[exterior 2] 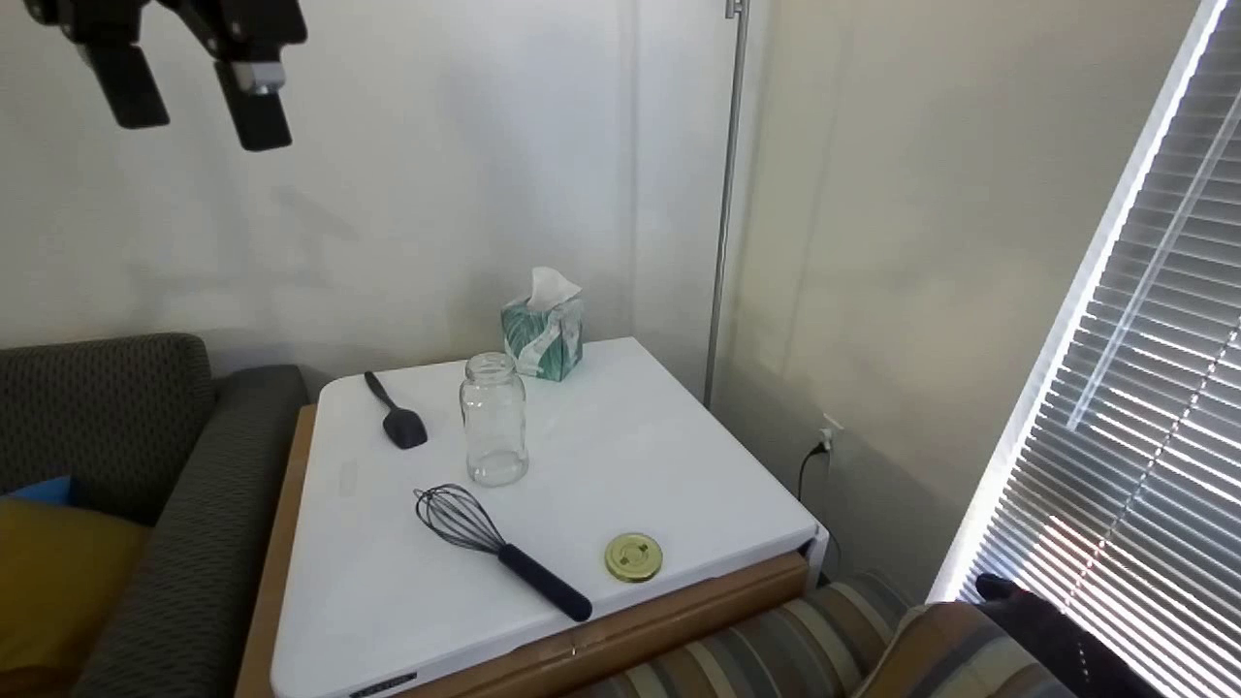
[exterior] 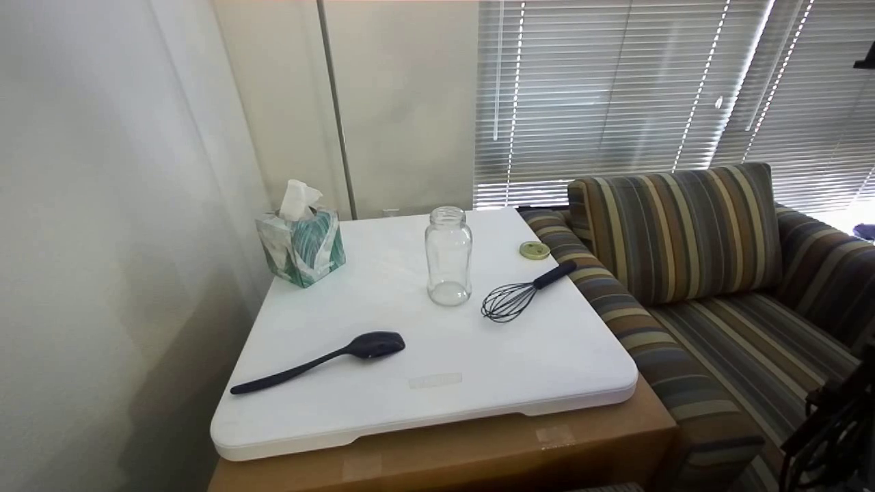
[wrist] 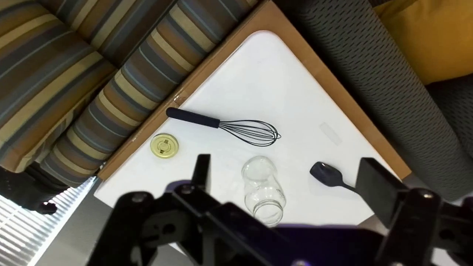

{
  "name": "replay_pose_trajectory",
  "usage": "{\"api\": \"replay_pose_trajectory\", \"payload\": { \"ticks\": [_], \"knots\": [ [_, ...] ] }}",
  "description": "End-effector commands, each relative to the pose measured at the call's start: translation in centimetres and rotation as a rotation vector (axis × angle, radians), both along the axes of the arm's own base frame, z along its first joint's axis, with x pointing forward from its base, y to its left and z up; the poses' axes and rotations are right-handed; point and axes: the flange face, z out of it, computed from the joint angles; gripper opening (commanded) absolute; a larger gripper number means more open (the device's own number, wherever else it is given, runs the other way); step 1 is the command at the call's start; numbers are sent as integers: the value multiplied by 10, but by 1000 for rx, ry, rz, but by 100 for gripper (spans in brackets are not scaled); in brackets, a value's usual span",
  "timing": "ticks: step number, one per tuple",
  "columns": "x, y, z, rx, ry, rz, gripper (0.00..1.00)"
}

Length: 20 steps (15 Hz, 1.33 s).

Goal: Put the whisker in the glass bottle

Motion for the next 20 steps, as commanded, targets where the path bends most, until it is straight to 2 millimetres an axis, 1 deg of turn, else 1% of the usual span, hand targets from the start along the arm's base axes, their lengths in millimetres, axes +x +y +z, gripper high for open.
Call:
{"api": "replay_pose_trajectory", "payload": {
  "ticks": [1,5,10,16,20],
  "knots": [
    [22,8,-28,-13,-11,116,100],
    [43,17,-56,-43,-55,260,100],
    [65,26,-95,-40,-72,376,100],
    [84,29,-149,0,-25,418,100],
    [92,33,-181,10,34,453,100]
  ]
}}
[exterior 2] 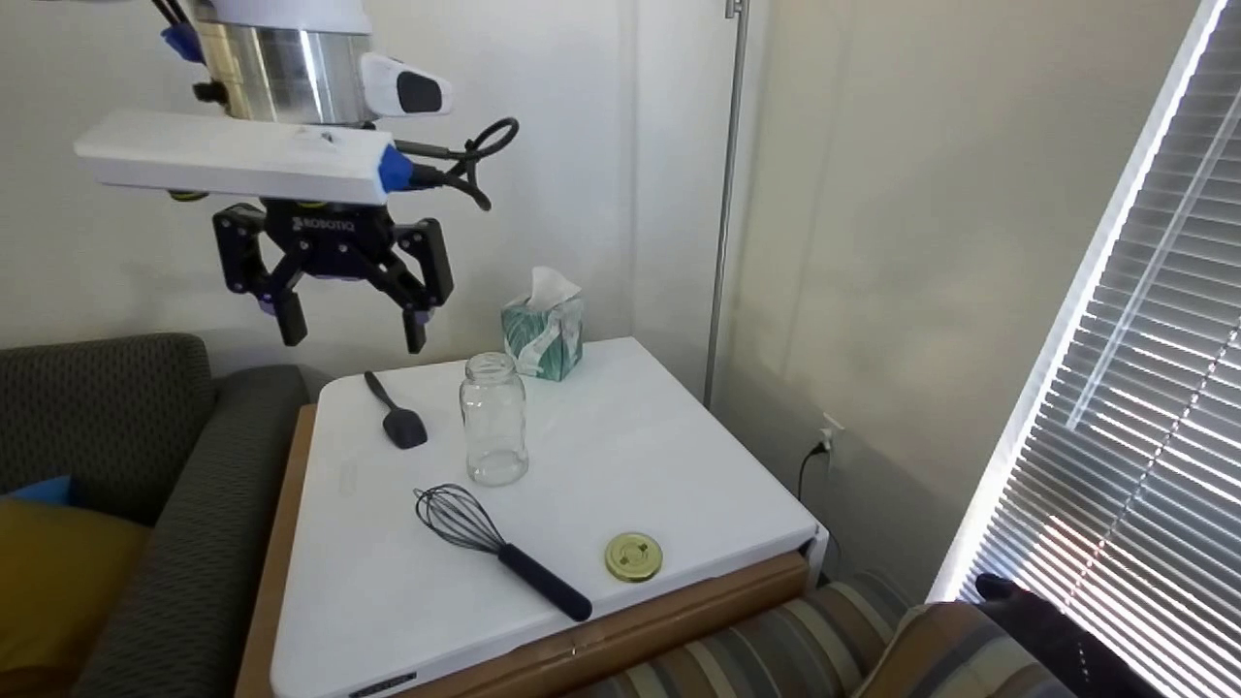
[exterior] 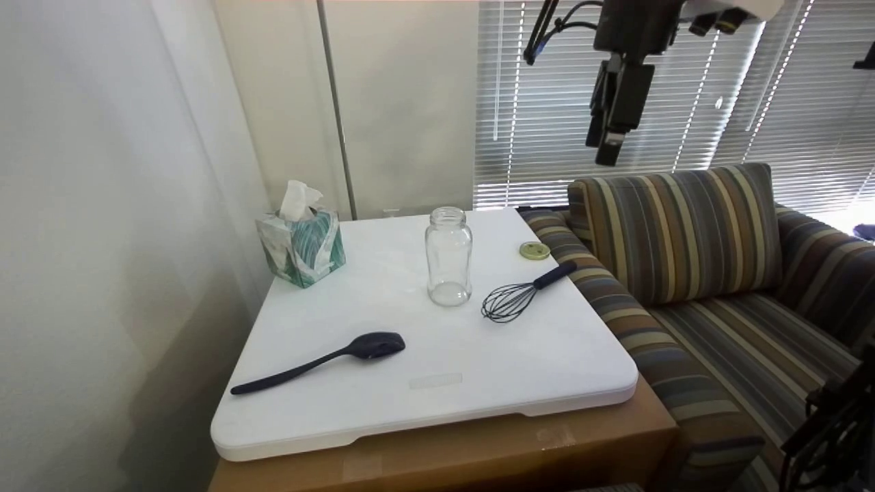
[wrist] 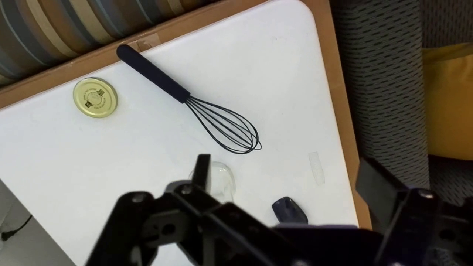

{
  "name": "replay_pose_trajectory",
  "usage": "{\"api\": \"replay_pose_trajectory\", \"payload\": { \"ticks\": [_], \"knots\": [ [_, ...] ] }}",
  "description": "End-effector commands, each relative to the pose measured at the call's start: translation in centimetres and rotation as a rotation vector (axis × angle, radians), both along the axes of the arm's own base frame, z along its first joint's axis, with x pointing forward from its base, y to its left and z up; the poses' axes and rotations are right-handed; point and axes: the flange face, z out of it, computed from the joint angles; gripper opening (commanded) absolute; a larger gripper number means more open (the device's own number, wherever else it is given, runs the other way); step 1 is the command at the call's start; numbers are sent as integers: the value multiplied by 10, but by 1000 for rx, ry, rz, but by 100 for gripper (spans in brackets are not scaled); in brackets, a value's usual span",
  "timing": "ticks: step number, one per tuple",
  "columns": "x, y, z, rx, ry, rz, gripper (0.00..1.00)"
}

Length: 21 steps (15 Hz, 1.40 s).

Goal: Put the whisker in the glass bottle

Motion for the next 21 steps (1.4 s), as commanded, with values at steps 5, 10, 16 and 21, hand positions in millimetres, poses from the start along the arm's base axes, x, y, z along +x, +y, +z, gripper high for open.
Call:
{"api": "replay_pose_trajectory", "payload": {
  "ticks": [5,10,16,21],
  "knots": [
    [11,11,-36,-14,65,52,100],
    [17,16,-38,-39,-10,49,100],
    [33,30,-65,32,-111,113,100],
    [30,34,-80,12,-52,159,100]
  ]
}}
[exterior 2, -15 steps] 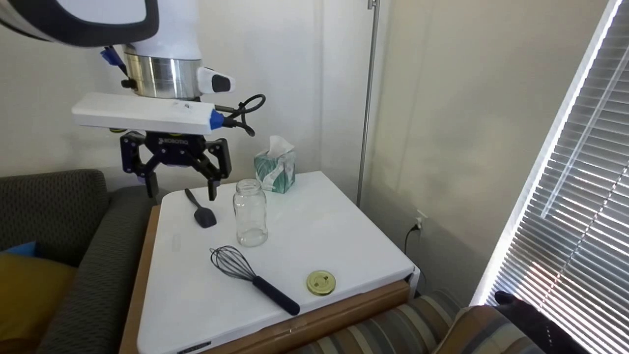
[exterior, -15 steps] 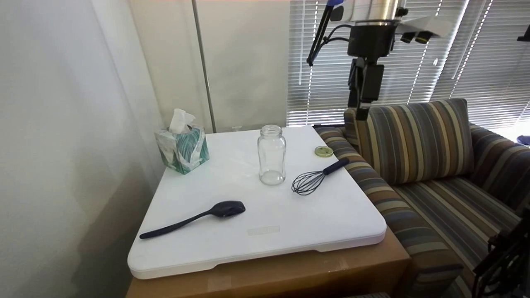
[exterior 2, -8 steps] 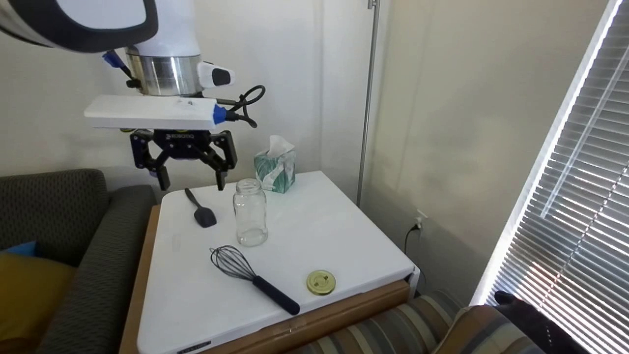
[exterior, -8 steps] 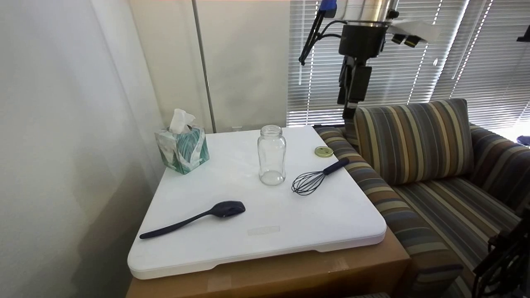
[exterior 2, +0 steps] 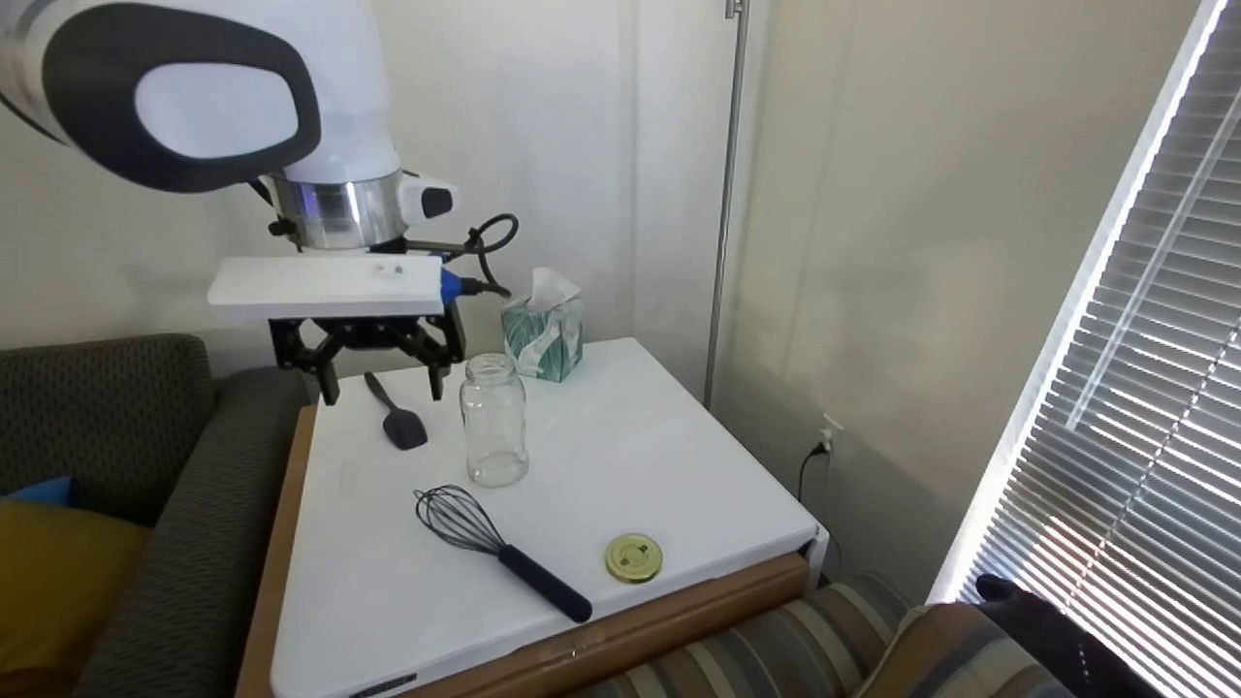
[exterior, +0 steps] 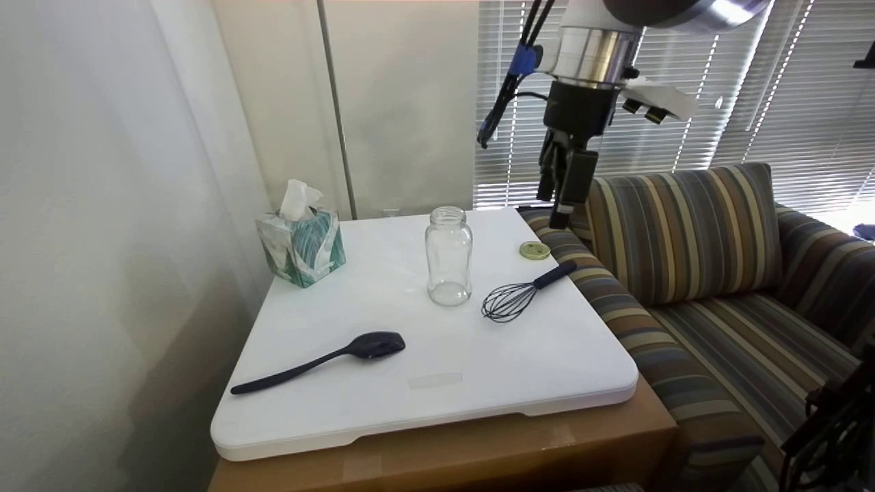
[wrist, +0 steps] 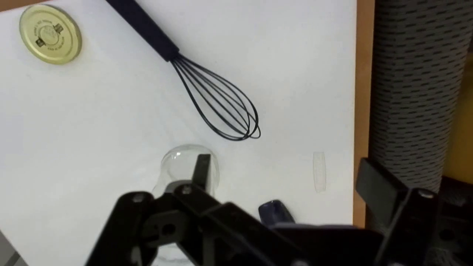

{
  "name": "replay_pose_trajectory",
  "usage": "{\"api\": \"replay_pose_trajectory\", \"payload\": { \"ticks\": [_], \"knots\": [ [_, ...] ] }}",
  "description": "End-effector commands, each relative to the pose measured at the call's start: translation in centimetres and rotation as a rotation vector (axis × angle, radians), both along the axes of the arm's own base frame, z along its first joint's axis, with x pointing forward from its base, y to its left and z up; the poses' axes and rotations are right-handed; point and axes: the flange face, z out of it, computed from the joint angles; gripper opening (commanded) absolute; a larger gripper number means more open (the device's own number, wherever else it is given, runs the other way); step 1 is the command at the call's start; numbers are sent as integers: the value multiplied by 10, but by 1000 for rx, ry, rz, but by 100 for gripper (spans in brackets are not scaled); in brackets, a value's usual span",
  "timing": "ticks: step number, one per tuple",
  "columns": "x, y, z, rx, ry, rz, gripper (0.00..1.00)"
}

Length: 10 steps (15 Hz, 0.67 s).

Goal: Put the whisker in the glass bottle

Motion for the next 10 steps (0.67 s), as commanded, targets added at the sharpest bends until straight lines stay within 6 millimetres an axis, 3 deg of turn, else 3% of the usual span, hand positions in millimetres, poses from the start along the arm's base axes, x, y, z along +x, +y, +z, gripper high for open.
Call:
{"api": "replay_pose_trajectory", "payload": {
  "ticks": [1,3,10],
  "knots": [
    [0,-3,-6,-9,18,4,100],
    [0,-9,-13,-16,32,4,100],
    [22,0,-27,-189,-5,366,100]
  ]
}}
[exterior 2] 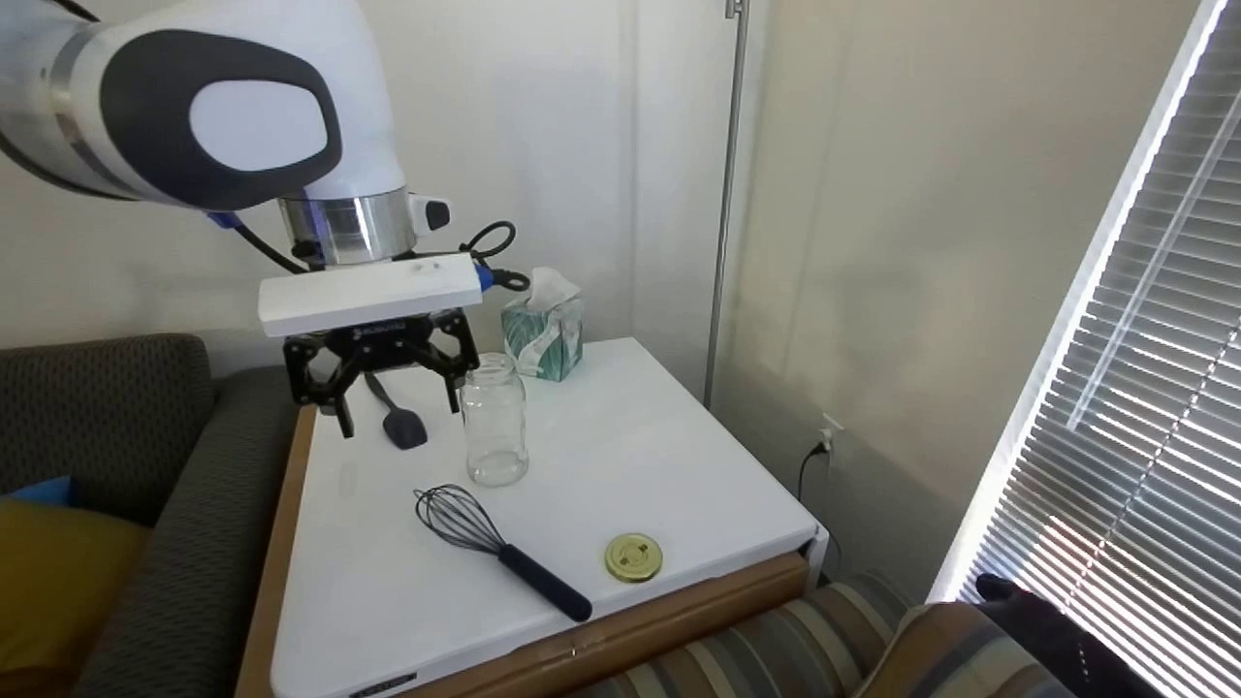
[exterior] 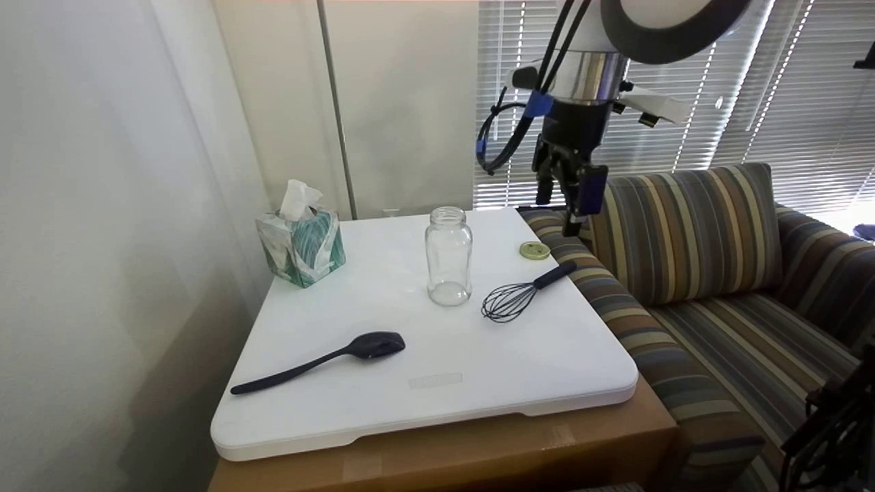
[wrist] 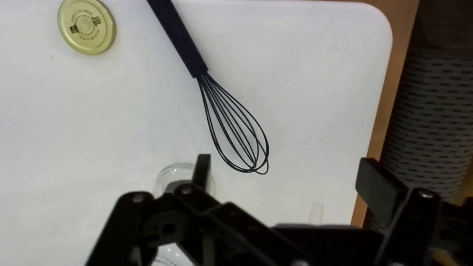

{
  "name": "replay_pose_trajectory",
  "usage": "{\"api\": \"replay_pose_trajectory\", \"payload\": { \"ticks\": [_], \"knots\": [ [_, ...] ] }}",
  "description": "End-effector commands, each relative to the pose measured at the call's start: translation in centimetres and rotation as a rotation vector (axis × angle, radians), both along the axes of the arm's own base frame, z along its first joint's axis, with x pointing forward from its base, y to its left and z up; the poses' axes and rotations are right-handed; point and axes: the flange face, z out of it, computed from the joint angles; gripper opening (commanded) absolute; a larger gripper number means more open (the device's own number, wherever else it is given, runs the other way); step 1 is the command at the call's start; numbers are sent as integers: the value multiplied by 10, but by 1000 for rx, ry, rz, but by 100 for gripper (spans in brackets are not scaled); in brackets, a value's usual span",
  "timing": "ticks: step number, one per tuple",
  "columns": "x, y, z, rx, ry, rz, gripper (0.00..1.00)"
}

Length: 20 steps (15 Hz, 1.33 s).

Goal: Put the whisker in the glass bottle

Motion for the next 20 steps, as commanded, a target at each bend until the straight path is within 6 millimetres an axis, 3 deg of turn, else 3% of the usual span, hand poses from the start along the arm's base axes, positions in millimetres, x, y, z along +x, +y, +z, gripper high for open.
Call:
{"api": "replay_pose_trajectory", "payload": {
  "ticks": [1,6,12,20],
  "knots": [
    [21,2,-15,-66,-17,187,100],
    [37,17,-49,-39,-27,309,100],
    [40,47,-88,-49,51,398,100],
    [45,45,-127,-58,175,482,100]
  ]
}}
